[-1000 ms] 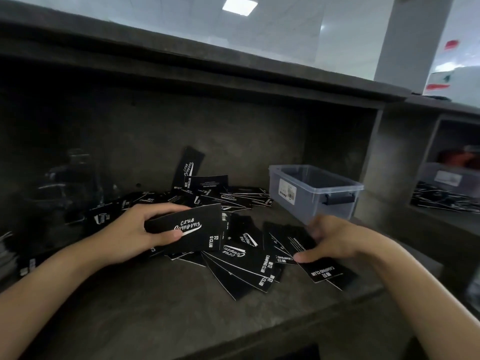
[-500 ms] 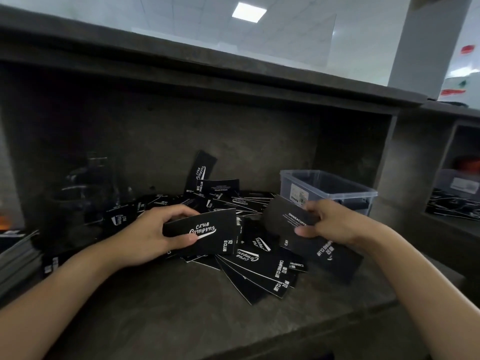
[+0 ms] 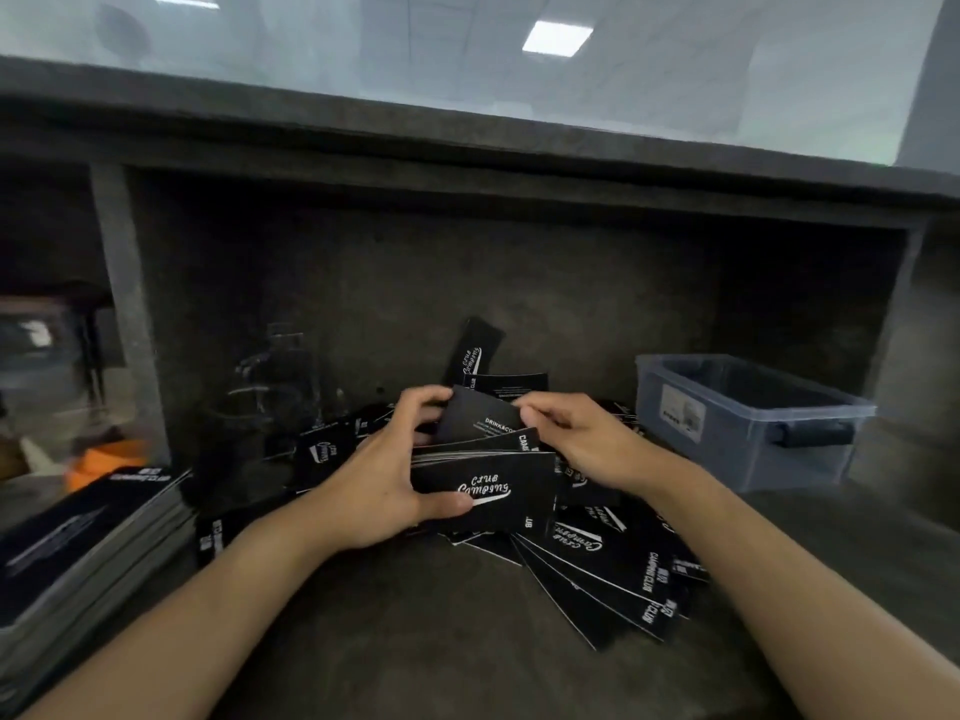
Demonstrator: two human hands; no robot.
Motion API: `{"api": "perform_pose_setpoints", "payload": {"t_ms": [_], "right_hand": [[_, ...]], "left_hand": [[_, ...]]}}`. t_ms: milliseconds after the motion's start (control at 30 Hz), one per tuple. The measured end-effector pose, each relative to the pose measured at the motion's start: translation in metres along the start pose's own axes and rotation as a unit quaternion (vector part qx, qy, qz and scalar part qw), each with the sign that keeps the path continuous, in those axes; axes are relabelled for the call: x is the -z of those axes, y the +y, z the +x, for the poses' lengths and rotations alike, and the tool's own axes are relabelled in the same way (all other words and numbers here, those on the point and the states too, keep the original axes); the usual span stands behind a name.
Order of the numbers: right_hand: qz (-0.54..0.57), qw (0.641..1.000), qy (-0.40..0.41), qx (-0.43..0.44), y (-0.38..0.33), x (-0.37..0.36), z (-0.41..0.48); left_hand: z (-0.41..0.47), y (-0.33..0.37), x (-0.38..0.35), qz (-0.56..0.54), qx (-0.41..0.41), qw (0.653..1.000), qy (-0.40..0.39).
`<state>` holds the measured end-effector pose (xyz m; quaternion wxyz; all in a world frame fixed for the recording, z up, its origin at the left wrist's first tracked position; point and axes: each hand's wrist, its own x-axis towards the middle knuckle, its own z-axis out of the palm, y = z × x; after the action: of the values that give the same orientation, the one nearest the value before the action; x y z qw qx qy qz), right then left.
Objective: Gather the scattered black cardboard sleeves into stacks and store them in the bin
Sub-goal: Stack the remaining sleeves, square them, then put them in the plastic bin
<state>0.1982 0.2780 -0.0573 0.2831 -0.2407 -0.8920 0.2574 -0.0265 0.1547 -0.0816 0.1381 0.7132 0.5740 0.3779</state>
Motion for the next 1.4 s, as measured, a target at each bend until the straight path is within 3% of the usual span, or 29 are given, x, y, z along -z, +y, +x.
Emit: {"api": "perform_pose_setpoints", "payload": {"t_ms": [133, 267, 400, 500, 600, 700, 933, 1033, 1100, 1200, 1400], "right_hand": [[0.148, 0.986, 0.032, -0.069, -0.001, -0.005, -0.005], [0.155, 0.984, 0.066, -0.049, -0.006, -0.010, -0.006], [0.157, 0.969, 0.187, -0.049, -0.001, -0.008, -0.007], [0.109, 0.955, 0.253, -0.107, 0.010, 0.002, -0.014], [0.116, 0.958, 0.190, -0.182, 0.015, 0.003, -0.019], [0.125, 0.964, 0.126, -0.198, 0.006, -0.009, -0.017], [0.178, 0.961, 0.124, -0.171, 0.002, -0.018, -0.011], [0.062, 0.970, 0.110, -0.208, 0.007, 0.003, -0.017], [-0.074, 0.967, -0.014, -0.245, 0.008, 0.027, -0.025], [-0.065, 0.950, -0.135, -0.273, 0.008, 0.053, -0.036], [-0.135, 0.927, -0.202, -0.285, 0.027, 0.052, -0.041]], "left_hand": [[-0.003, 0.005, -0.001, -0.003, -0.027, 0.999, -0.025], [-0.003, 0.005, 0.000, -0.020, -0.038, 0.999, -0.017], [-0.004, 0.004, 0.000, -0.010, -0.028, 0.999, -0.023], [-0.003, 0.005, -0.001, -0.013, -0.023, 0.999, -0.024], [-0.001, 0.002, -0.002, 0.002, -0.015, 1.000, -0.025], [-0.001, 0.001, -0.002, 0.024, -0.008, 0.999, -0.027], [0.001, -0.001, -0.003, 0.082, -0.060, 0.994, -0.026], [0.001, -0.001, -0.003, 0.096, -0.071, 0.992, -0.027], [-0.001, 0.001, -0.003, 0.082, -0.078, 0.993, -0.037], [-0.002, 0.004, -0.002, 0.074, -0.072, 0.993, -0.053], [-0.002, 0.003, -0.003, 0.099, -0.070, 0.991, -0.061]]}}
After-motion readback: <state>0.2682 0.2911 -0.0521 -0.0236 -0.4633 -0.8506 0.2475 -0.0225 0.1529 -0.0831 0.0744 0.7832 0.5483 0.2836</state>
